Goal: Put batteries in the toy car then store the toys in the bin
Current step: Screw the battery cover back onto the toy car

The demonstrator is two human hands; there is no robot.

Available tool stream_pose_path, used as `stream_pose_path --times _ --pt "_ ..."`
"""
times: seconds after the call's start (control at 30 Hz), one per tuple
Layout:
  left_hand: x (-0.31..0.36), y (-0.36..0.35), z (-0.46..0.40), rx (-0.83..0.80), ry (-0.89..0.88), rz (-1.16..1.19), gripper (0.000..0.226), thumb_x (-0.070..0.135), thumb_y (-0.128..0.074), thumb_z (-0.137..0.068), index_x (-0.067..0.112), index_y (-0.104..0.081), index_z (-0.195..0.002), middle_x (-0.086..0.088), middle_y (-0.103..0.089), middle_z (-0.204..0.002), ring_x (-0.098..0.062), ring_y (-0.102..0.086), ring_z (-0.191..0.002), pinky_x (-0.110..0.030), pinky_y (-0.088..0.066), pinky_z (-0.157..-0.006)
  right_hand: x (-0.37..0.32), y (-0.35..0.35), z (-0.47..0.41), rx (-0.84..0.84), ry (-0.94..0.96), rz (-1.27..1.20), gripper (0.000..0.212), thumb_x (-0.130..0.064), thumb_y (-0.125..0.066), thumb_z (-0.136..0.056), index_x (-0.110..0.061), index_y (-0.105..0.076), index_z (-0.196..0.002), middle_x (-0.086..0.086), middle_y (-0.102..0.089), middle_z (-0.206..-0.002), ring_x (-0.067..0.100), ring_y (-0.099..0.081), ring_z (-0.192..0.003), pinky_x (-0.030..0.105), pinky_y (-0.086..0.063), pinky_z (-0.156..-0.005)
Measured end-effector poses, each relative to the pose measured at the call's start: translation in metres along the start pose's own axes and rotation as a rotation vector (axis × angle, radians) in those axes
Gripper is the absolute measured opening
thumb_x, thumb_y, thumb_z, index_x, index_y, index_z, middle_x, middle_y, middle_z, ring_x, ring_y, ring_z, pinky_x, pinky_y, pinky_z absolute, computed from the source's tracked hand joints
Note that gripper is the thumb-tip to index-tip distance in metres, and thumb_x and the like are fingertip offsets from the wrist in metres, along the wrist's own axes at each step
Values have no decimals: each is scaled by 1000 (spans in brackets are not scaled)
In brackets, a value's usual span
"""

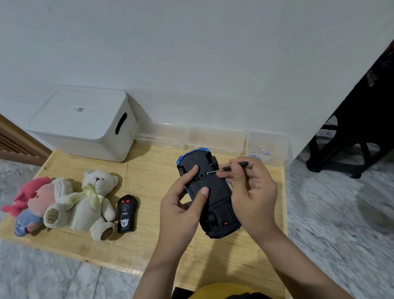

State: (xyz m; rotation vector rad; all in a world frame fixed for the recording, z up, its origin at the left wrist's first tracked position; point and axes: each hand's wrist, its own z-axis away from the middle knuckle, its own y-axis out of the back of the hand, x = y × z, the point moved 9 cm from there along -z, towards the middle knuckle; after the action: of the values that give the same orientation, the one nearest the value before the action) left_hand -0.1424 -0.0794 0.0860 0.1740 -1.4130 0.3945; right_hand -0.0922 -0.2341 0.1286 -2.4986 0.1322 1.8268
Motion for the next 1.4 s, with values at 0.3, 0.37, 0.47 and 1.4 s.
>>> stream_pose_path --times 0.3,0.37,0.47,1.4 --pt "-1 -3 1 -16 -15 -36 42 -3 -62 -86 23 -61 -119 -1 -65 -110 -6 -70 -74 -23 -57 -65 -13 -10 -16 -141 136 207 7 -11 -59 -89 -13 -64 -84 -2 -68 -76 13 -69 -73 38 -56 -61" --pt "-3 -3 1 -12 -9 -43 42 -2 -63 -86 25 -62 -118 -4 -65 -110 -5 -69 -71 -24 -58 -64 -9 -12 -21 -184 108 188 6 -14 -59 -89 -15 -64 -85 -1 -68 -77 14 -69 -73 42 -56 -60" --pt "-7 -3 0 -7 11 -40 42 0 -64 -85 29 -63 -116 -5 -66 -110 -9 -70 -71 -33 -60 -65 -5 -14 -24 -247 93 174 11 -17 -61 -88 -22 -64 -96 0 -69 -79 16 -70 -75 44 -57 -63" --pt "-1 -4 1 45 1 -46 43 -2 -65 -85 32 -64 -111 -1 -67 -104 -9 -70 -71 -31 -60 -65 -16 7 -25 -30 60 -73 32 0 -79 -70 -25 -63 -83 5 -72 -77 18 -71 -75 27 -56 -72"
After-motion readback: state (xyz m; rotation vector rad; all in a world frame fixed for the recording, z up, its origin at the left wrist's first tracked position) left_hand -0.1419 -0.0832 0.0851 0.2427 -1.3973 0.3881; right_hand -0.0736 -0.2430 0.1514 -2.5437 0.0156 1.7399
